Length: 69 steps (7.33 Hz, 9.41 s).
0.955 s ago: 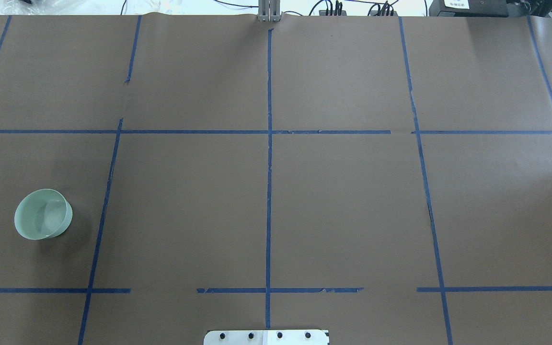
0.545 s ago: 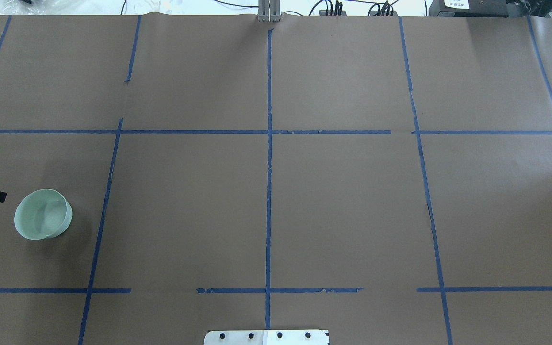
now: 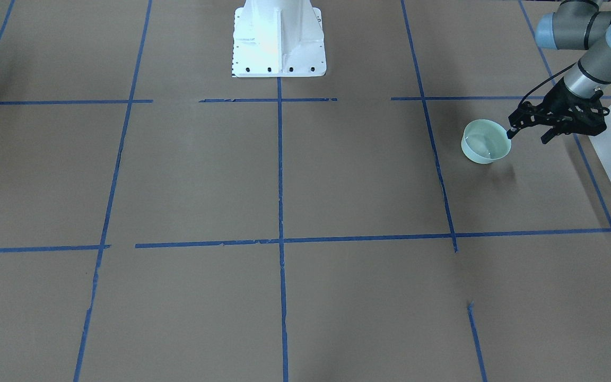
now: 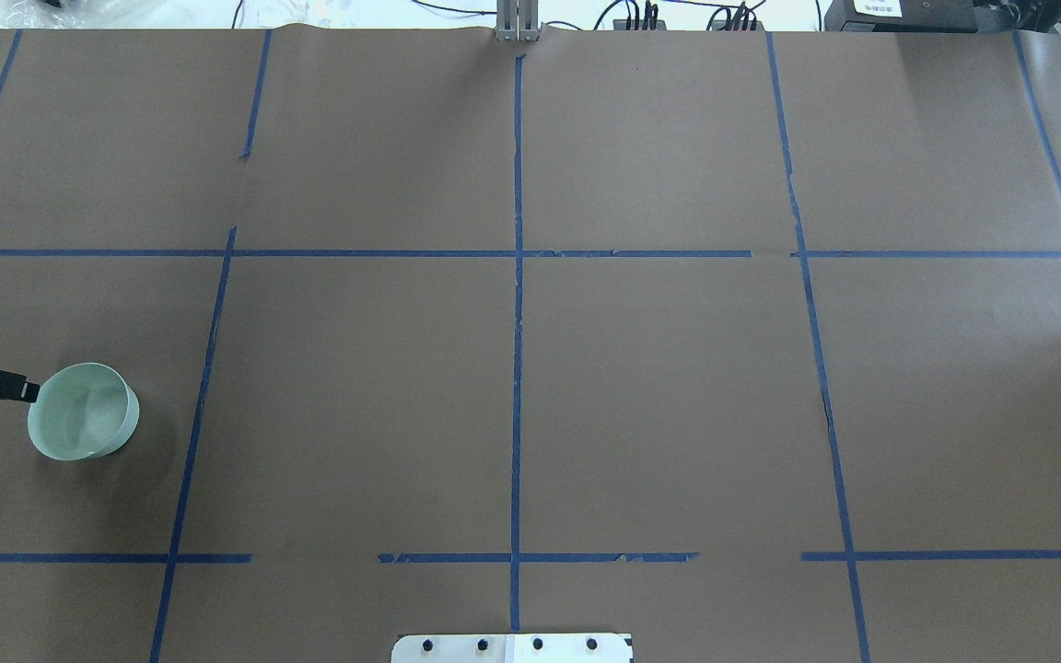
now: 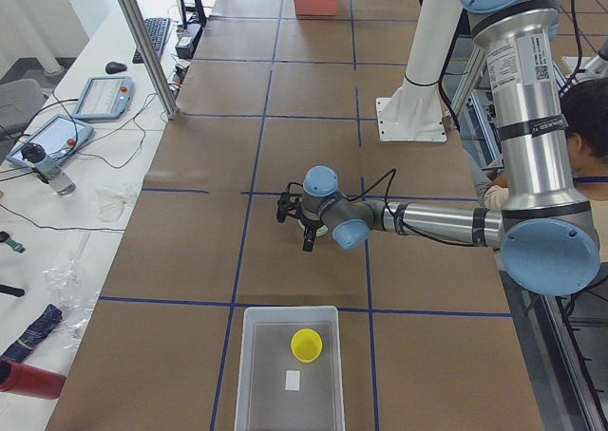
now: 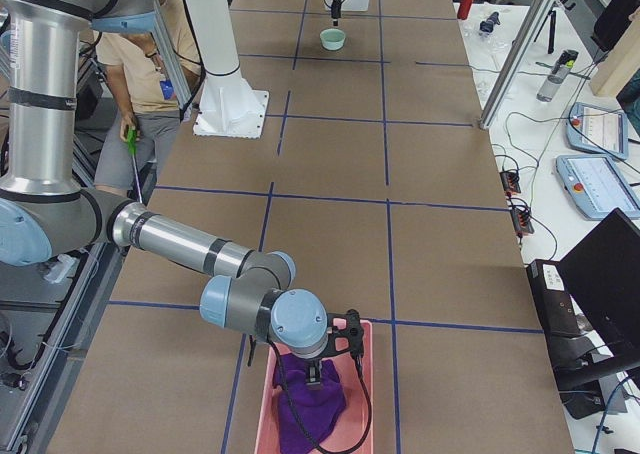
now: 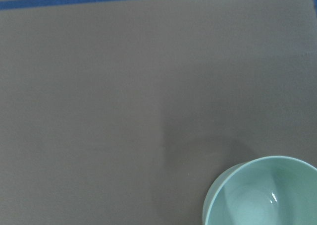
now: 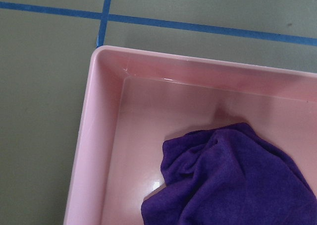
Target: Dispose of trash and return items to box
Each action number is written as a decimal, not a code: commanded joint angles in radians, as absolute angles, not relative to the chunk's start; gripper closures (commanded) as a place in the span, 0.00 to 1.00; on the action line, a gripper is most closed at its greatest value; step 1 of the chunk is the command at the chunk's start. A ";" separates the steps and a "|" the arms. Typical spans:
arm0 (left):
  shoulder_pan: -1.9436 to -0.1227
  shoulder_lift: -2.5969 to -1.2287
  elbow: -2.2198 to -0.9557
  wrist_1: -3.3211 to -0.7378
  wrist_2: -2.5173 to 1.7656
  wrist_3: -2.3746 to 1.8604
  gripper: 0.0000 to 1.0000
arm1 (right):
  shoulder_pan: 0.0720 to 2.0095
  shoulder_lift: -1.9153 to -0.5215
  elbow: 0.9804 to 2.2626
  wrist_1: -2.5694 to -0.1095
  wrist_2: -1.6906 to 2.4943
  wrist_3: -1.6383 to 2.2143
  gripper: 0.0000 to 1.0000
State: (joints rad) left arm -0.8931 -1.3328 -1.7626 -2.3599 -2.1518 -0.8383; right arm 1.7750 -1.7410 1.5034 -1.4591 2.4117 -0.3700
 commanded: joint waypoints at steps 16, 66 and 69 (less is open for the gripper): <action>-0.886 -1.267 -1.939 -2.365 -2.086 -0.779 1.00 | 1.752 -1.747 1.503 -1.459 2.428 -0.368 0.00; -1.597 -1.462 -1.833 -1.534 -2.353 0.130 0.00 | 1.471 -1.764 1.936 -1.721 2.365 -0.038 0.00; -1.595 -1.459 -1.804 -1.532 -2.353 0.130 0.00 | 1.471 -1.753 1.930 -1.717 2.367 0.022 0.00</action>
State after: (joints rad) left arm -1.5957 -1.4638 -1.8105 -1.5336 -2.3535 0.1304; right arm 1.4704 -1.7619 1.9311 -1.7177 2.3657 -0.0237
